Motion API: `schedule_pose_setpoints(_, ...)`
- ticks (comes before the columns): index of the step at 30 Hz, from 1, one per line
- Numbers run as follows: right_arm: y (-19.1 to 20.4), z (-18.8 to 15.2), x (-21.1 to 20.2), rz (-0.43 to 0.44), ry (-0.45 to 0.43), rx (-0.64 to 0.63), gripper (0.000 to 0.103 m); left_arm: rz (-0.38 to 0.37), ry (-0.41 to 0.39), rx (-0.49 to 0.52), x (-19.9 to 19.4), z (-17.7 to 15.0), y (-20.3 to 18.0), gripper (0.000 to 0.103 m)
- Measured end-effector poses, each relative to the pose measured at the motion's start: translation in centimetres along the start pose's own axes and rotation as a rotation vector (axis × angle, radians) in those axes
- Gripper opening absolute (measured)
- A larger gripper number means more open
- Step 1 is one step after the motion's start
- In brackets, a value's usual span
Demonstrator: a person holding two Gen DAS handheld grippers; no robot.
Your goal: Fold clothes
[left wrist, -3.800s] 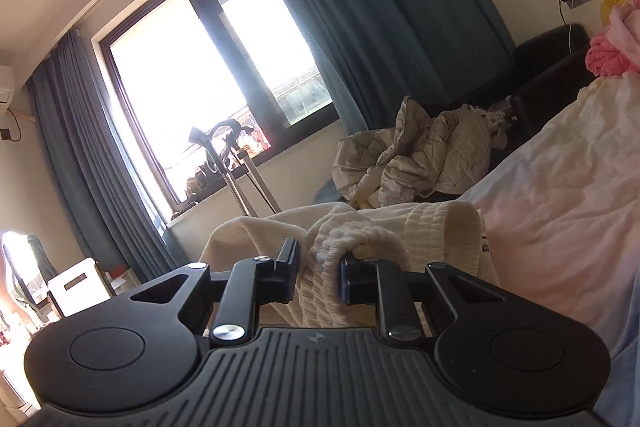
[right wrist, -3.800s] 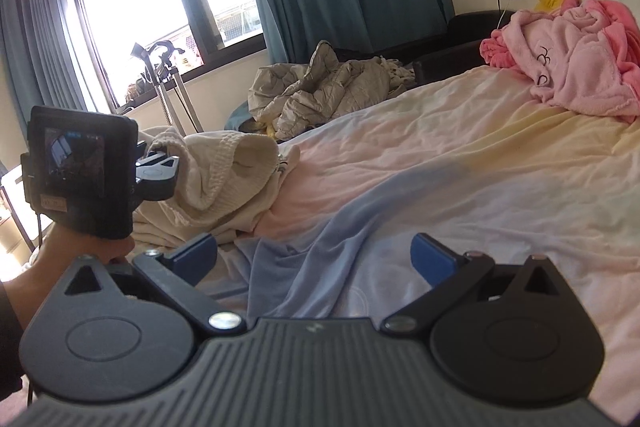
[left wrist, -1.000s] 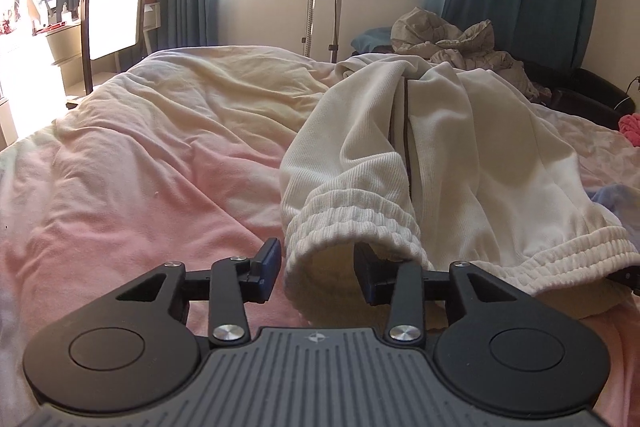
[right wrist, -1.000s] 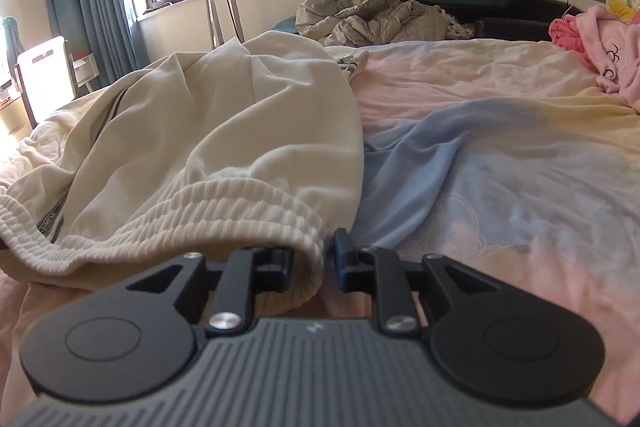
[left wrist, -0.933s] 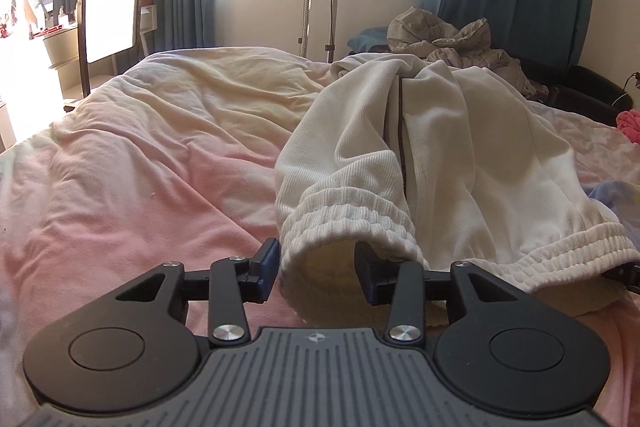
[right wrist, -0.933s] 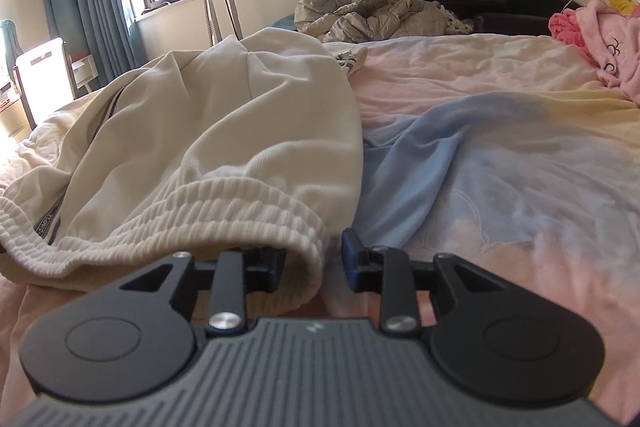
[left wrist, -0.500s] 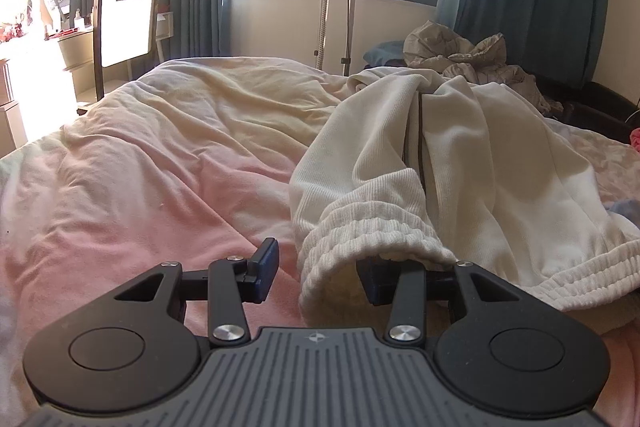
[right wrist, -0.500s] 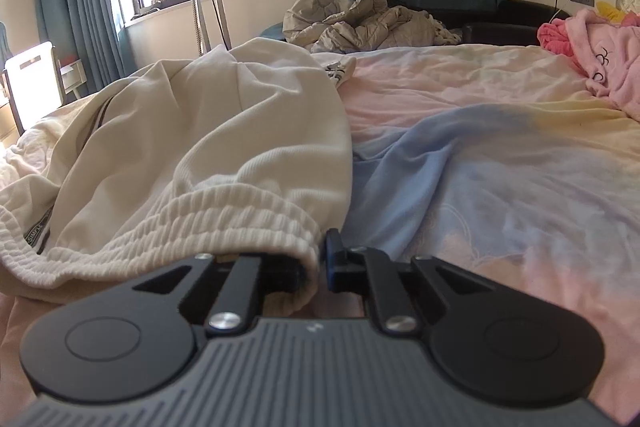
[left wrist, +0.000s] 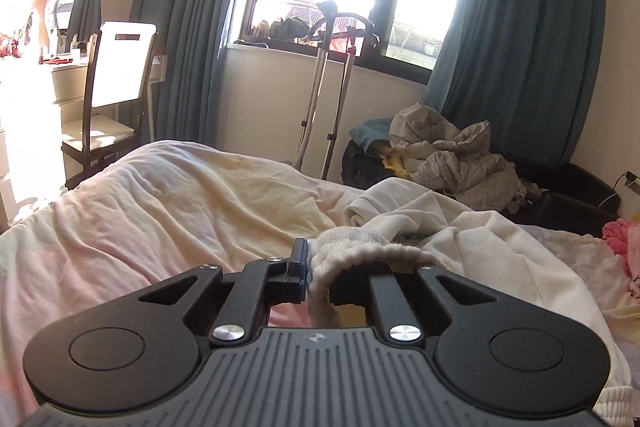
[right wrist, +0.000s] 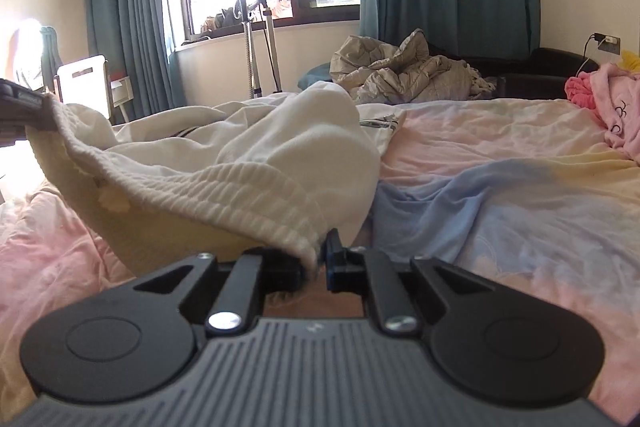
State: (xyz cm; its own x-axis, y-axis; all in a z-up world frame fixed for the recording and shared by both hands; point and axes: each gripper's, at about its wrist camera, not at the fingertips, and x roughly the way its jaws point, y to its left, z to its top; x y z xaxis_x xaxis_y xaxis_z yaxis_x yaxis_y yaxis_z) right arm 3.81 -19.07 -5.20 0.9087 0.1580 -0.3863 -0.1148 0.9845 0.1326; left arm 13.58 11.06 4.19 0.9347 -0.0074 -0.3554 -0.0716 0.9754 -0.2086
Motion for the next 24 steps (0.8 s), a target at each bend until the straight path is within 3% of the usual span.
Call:
schedule_pose_setpoints(6, 9.1, 0.9, -3.3, 0.216, -0.103, -0.037, 0.011, -0.036, -0.055, -0.027, -2.2, 8.2, 4.8, 0.011)
schedule_pose_setpoints(14, 22.7, 2.2, -2.0, 0.523, -0.135, -0.057, 0.012, 0.097, -0.103, 0.022, -2.1, 14.9, 14.5, 0.010)
schedule_pose_setpoints(18, 28.4, 1.7, 1.2, 0.641, -0.072, -0.061, 0.013, 0.198, -0.052, 0.050, 1.4, 13.9, 19.7, 0.010)
schedule_pose_setpoints(24, 33.0, -1.9, 6.9, 0.692, 0.084, -0.098, 0.013, 0.267, 0.019, -0.006, 4.6, 10.4, 24.8, 0.010)
